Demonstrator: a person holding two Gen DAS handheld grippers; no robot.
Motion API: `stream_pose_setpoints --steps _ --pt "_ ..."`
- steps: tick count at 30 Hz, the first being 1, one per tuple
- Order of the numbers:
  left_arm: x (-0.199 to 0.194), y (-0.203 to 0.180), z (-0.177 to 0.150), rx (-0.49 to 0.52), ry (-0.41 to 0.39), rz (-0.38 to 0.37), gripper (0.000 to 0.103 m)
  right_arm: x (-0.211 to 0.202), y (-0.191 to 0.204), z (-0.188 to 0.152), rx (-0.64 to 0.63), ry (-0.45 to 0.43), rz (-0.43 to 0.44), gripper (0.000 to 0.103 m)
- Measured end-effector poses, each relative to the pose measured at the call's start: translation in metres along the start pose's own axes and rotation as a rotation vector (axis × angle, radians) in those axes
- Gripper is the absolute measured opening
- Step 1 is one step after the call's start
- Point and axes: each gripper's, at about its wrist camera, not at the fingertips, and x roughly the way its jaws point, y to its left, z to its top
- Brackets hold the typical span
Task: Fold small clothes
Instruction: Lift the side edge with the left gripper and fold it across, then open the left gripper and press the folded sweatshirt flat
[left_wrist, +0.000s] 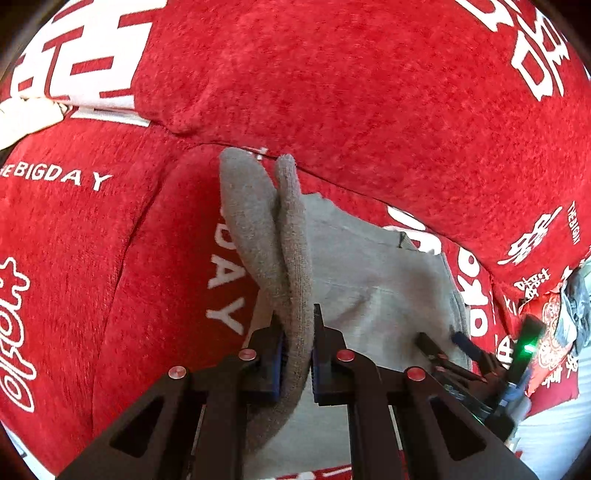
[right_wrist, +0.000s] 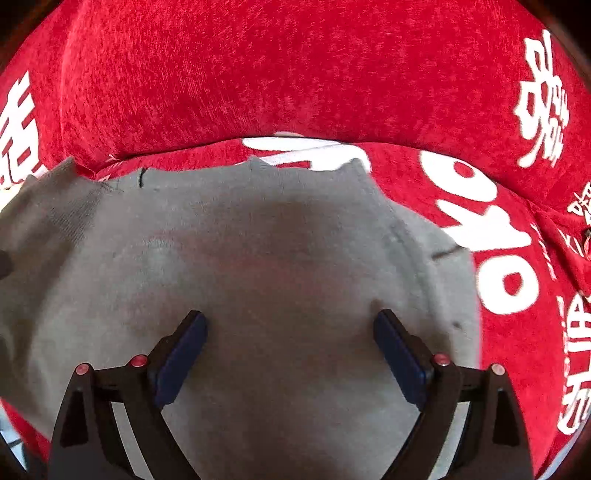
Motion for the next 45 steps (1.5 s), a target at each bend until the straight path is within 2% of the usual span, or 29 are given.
stream_pose_setpoints --steps 2,5,9,12,18,22,25,29,31,32,33,35,37,39,42,45 --pt "-0.004 -0.012 0.000 0.007 -0.001 0.009 0.012 -0.018 -0.015 -0.005 0.019 -0.039 0.019 0.093" --pt "-0.009 -0.038 0.001 0.022 -0.003 0.019 0.012 -0.032 -0.037 -0.017 0.041 -0.036 0.013 0.093" --pt "-0.009 -0.092 -0.005 0.074 -0.009 0.035 0.012 -0.049 -0.078 -0.037 0.080 -0.047 0.023 0.093" --pt "0.000 -0.132 -0.015 0.078 0.014 0.016 0.012 -0.054 -0.104 -0.050 0.124 -0.052 0.035 0.093" --pt "0.048 -0.218 -0.053 0.120 0.090 0.005 0.012 -0.054 -0.144 -0.071 0.206 -0.052 0.061 0.093" --pt "0.097 -0.252 -0.079 0.139 0.140 0.049 0.012 -0.045 -0.156 -0.084 0.237 -0.033 0.071 0.093" --pt "0.126 -0.259 -0.095 0.133 0.164 0.087 0.012 -0.044 -0.164 -0.095 0.253 -0.027 0.087 0.093" --pt "0.121 -0.265 -0.102 0.156 0.144 0.093 0.014 -0.046 -0.169 -0.104 0.250 -0.031 0.095 0.093" --pt "0.117 -0.265 -0.099 0.149 0.183 0.055 0.038 -0.049 -0.170 -0.105 0.254 -0.034 0.098 0.093" --pt "0.111 -0.264 -0.098 0.129 0.213 -0.004 0.061 -0.052 -0.169 -0.105 0.255 -0.039 0.102 0.093" --pt "0.104 -0.263 -0.097 0.115 0.217 -0.039 0.076 -0.055 -0.170 -0.105 0.255 -0.047 0.108 0.093" --pt "0.084 -0.265 -0.096 0.124 0.189 -0.071 0.078 -0.064 -0.168 -0.105 0.248 -0.065 0.121 0.093" --pt "0.066 -0.266 -0.095 0.179 0.187 -0.106 0.078 -0.075 -0.166 -0.105 0.236 -0.079 0.152 0.093" --pt "0.042 -0.258 -0.098 0.234 0.153 -0.123 0.078 -0.084 -0.165 -0.105 0.228 -0.093 0.196 0.093" --pt "0.017 -0.228 -0.107 0.309 0.053 -0.011 0.078 -0.096 -0.165 -0.104 0.240 -0.109 0.299 0.093" --pt "0.011 -0.191 -0.115 0.308 0.009 0.061 0.078 -0.103 -0.163 -0.099 0.256 -0.124 0.420 0.093"
